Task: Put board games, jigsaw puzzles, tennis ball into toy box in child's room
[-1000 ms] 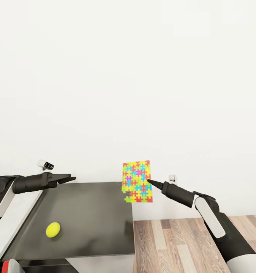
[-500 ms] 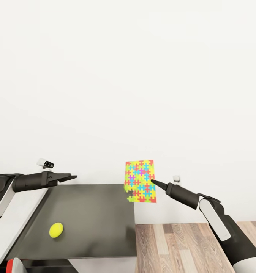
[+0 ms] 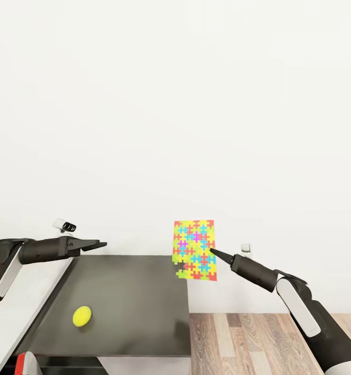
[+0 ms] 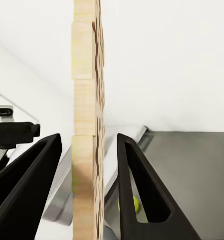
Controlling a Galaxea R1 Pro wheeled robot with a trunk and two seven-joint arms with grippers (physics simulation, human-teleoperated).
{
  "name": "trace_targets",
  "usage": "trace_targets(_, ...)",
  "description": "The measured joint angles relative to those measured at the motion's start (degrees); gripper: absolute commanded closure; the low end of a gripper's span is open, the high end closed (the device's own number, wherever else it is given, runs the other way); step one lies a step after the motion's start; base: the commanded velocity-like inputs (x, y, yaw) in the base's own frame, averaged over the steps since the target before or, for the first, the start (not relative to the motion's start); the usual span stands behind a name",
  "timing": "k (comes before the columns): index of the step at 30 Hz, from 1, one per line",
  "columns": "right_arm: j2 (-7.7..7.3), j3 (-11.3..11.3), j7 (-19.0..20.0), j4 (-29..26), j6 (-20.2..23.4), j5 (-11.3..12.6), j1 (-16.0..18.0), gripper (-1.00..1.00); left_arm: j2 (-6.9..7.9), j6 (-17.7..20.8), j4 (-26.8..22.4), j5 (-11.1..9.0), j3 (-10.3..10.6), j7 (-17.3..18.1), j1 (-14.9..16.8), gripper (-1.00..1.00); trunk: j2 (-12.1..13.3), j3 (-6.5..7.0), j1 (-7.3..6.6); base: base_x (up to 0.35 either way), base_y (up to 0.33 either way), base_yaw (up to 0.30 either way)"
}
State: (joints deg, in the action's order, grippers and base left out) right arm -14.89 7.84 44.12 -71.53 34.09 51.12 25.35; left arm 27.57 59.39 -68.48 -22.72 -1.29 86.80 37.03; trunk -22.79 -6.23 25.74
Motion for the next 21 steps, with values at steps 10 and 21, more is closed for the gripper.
trace_targets(10,0.0,0.0,0.1,0.1,-0.5,0.0,-0.1,1.0,-0.07,0.0,-2.1,-0.1,0.1,0.1,-0.6,-1.0,0.0,0.94,0.0,0.0,0.0,0.102)
trace_targets(21,-0.25,0.0,1.0,0.1,-2.2,0.0,-0.4,1.0,-0.07,0.0,-3.8,0.0,0.1,0.0,-1.7,-1.0,0.0,1.97,0.0,0.0,0.0,0.104)
